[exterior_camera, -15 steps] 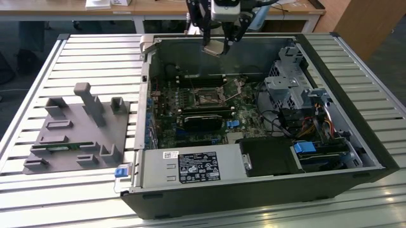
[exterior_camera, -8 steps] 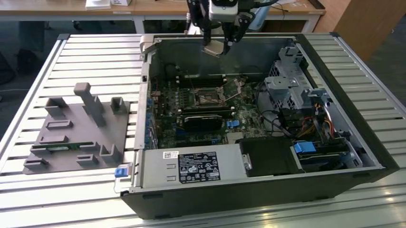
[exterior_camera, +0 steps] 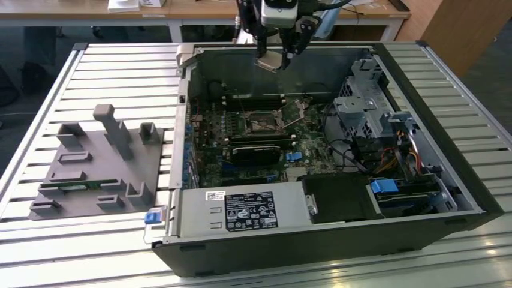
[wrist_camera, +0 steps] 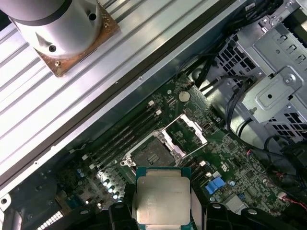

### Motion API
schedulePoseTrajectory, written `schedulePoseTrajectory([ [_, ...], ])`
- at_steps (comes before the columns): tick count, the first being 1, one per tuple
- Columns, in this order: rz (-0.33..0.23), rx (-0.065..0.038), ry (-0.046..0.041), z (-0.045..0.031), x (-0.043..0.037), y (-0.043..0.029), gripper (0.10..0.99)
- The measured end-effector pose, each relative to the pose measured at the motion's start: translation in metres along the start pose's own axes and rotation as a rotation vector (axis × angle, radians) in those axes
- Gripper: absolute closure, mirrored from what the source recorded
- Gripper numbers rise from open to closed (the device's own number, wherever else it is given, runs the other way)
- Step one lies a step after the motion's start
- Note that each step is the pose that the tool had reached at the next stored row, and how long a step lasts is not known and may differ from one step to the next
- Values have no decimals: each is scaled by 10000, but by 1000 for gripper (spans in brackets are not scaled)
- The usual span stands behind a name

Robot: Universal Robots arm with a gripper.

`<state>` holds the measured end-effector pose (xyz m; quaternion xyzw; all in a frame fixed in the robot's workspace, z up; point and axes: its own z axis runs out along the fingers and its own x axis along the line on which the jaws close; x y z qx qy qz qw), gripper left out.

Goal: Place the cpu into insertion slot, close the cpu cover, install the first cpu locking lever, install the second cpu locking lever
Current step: 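Place the cpu into insertion slot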

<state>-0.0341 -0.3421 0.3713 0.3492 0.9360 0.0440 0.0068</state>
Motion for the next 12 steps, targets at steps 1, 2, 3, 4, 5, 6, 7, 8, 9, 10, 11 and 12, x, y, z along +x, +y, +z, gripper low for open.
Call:
schedulePoseTrajectory([
  [1, 41, 0, -3, 0, 0, 0, 549],
  [2, 82, -1, -7, 0, 0, 0, 549],
  [3, 123, -2, -11, 1, 0, 0, 549],
  [4, 163, -3, -14, 1, 0, 0, 549],
  [5, 201, -4, -17, 2, 0, 0, 549],
  [6, 242, -4, -22, 2, 0, 0, 549],
  [7, 280, -5, -25, 2, 0, 0, 549],
  [8, 317, -5, -28, 2, 0, 0, 549],
  [9, 353, -6, -31, 3, 0, 0, 549],
  [10, 389, -6, -34, 3, 0, 0, 549],
  [11, 424, -8, -37, 3, 0, 0, 549],
  [12, 457, -9, -40, 4, 0, 0, 549],
])
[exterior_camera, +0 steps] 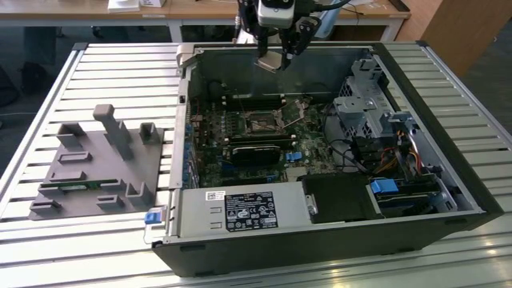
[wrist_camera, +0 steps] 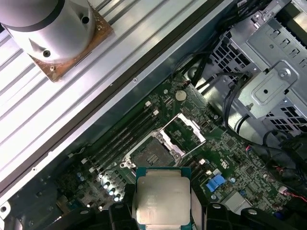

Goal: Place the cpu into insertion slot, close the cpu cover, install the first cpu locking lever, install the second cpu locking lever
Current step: 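Place the cpu into insertion slot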

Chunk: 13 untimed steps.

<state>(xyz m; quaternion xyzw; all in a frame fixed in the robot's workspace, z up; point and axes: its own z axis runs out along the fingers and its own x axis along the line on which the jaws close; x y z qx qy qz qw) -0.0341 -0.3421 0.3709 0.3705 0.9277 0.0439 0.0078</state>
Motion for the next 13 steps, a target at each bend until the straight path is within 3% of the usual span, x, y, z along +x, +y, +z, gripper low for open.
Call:
schedulePoseTrajectory([
  [13, 409, -7, -36, 4, 0, 0, 549],
])
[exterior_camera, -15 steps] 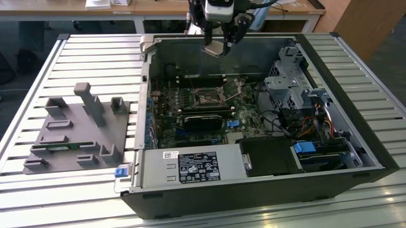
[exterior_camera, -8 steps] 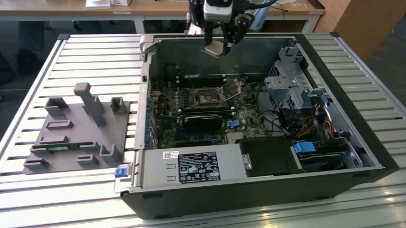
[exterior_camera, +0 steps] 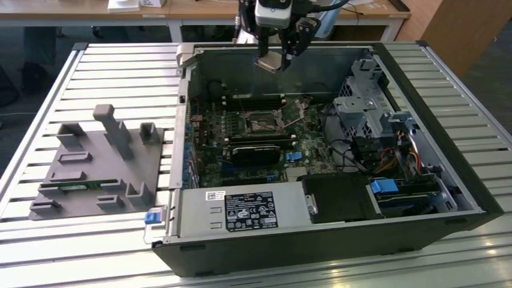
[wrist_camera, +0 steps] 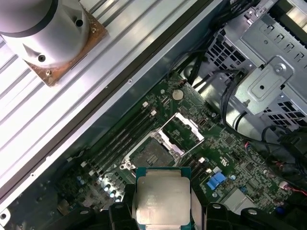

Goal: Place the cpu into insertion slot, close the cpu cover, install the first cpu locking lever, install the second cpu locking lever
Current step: 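Place the cpu into insertion slot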

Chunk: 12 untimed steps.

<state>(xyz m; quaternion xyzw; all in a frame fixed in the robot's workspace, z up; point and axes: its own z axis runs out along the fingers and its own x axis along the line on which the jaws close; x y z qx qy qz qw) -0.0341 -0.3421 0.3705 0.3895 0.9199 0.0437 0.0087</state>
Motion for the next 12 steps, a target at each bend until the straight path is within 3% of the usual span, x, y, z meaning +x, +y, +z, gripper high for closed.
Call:
schedulePoseTrajectory([
  [12, 367, -7, -32, 5, 0, 0, 549],
])
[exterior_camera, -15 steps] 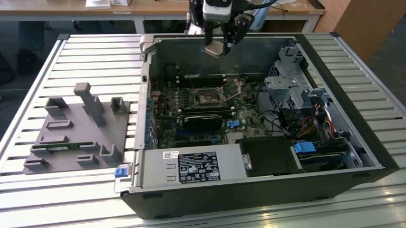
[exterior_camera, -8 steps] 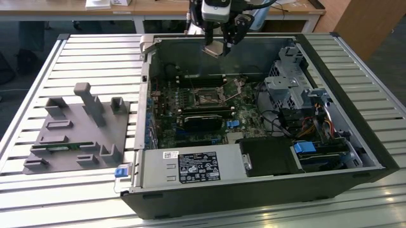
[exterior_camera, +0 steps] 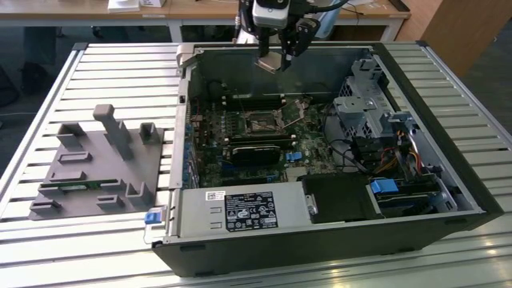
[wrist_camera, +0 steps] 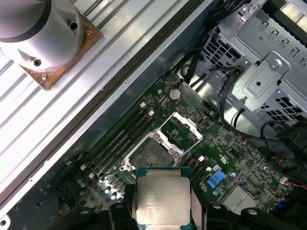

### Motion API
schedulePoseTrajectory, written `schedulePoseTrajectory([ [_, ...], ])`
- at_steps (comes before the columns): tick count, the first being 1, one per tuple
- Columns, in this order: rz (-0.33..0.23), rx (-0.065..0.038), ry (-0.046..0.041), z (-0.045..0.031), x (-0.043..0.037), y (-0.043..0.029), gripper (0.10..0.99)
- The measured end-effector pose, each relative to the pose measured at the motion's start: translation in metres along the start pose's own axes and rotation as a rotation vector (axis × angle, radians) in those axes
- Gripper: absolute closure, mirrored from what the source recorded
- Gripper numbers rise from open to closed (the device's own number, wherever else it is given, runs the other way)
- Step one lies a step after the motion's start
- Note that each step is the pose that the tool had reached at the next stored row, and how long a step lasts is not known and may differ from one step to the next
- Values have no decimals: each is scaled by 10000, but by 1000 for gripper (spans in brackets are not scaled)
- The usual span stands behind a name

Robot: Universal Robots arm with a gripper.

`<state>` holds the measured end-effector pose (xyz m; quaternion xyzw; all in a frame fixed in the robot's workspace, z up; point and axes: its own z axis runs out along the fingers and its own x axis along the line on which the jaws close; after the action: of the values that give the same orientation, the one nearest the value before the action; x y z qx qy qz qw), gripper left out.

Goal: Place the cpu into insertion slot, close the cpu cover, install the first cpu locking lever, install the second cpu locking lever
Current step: 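Place the cpu into insertion slot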

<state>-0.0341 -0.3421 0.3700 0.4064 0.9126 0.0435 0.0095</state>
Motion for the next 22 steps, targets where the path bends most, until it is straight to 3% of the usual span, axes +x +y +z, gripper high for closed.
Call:
schedulePoseTrajectory([
  [11, 407, -4, -39, 7, 2, -3, 549],
  [22, 1488, -11, -148, 27, 7, -11, 549],
])
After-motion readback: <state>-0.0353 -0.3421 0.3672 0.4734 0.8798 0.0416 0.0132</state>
